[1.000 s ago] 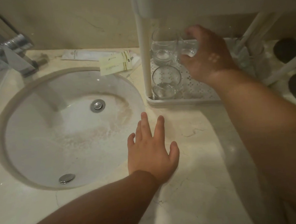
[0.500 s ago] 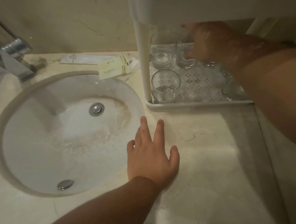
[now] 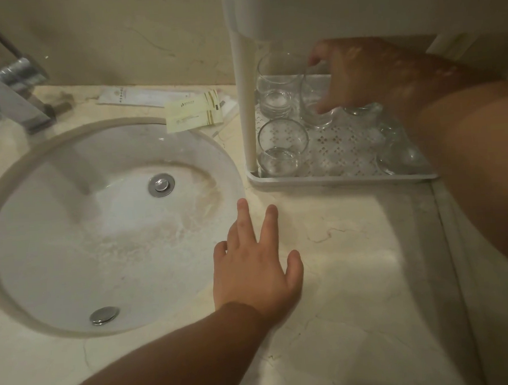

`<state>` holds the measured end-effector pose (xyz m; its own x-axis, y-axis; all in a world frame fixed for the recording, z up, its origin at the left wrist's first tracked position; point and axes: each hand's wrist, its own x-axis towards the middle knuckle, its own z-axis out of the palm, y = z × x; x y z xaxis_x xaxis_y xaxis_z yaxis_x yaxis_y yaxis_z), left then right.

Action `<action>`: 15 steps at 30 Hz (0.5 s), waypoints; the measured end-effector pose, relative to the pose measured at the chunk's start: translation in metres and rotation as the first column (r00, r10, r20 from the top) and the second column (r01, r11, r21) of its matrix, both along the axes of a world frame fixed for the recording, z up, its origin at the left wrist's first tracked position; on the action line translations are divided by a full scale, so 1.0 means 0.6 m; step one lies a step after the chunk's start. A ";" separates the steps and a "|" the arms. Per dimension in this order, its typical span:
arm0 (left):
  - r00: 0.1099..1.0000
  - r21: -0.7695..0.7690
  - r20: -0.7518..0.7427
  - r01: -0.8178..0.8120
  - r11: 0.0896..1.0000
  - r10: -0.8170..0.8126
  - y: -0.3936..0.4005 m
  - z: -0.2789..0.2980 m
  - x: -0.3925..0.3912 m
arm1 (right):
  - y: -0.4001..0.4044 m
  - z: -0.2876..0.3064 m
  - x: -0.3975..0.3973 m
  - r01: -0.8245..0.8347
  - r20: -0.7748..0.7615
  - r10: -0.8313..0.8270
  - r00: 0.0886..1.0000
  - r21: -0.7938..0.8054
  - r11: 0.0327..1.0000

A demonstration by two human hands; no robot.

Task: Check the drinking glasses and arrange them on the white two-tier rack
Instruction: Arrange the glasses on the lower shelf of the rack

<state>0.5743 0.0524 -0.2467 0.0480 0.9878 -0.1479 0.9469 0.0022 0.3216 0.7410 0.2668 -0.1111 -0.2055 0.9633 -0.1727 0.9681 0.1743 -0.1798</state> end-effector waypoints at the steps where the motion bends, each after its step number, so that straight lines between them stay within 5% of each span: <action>1: 1.000 0.001 0.000 0.000 1.000 0.000 -0.001 0.000 0.000 | -0.003 -0.005 0.004 0.012 -0.007 -0.012 1.000 -0.012 1.000; 15: 1.000 0.016 -0.004 -0.001 1.000 0.001 -0.001 0.000 0.000 | -0.054 -0.010 0.001 0.114 0.025 -0.112 0.993 -0.118 0.987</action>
<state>0.5744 0.0519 -0.2470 0.0464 0.9901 -0.1326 0.9482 -0.0019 0.3176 0.7419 0.2345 -0.1171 -0.0926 0.9525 -0.2900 0.9837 0.0424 -0.1747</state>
